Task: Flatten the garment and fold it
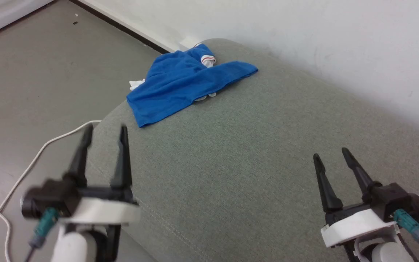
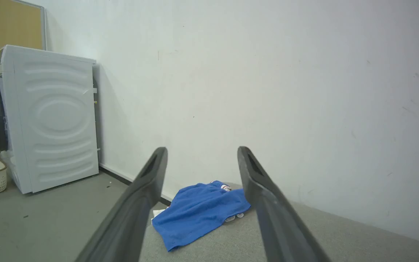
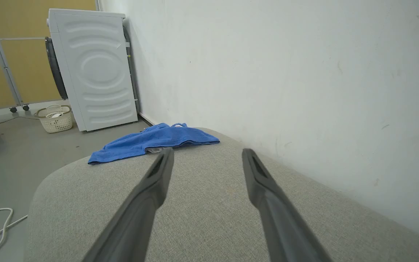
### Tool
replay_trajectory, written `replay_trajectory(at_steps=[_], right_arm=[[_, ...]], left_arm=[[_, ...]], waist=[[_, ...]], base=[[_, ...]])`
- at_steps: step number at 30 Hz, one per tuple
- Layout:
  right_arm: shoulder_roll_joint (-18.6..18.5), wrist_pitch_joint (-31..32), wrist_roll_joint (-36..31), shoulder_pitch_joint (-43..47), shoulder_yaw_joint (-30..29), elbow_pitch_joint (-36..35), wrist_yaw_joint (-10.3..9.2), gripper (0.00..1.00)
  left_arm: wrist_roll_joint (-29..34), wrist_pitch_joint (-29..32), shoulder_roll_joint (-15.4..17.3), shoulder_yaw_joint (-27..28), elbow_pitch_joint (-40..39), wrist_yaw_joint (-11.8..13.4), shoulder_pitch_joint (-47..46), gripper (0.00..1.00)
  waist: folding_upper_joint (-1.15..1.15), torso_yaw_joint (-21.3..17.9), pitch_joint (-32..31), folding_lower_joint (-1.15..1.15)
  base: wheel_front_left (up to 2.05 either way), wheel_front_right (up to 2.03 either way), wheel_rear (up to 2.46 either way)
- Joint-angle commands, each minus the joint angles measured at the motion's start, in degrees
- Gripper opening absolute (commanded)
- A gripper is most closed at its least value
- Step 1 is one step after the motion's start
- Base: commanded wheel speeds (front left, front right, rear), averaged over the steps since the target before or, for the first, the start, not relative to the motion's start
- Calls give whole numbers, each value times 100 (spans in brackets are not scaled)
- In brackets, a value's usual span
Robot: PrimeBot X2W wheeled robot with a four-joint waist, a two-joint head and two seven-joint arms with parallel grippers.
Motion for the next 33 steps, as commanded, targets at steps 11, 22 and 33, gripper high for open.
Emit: replay_trajectory(at_steps=[11,22,33], right_arm=[[-94,828,-421,-227,-54,-1525,-11,100],[-724,1712,-401,-487,143,-3040,-11,100],[-1145,2245,-293,-751,99,-3993,-11,100]], left_arm=[[-477,1386,581,233,-211,-413,-2548,100],[-954,2377,1147,579,1001,-510,-4303,100],[-1170,2747,1527,615,2433,-634,-4982,100]], waist=[[0,-346,904,0],[0,-855,2040,0],[0,-1312,2775,0]], base=[[0,0,0],[0,0,0],[0,0,0]])
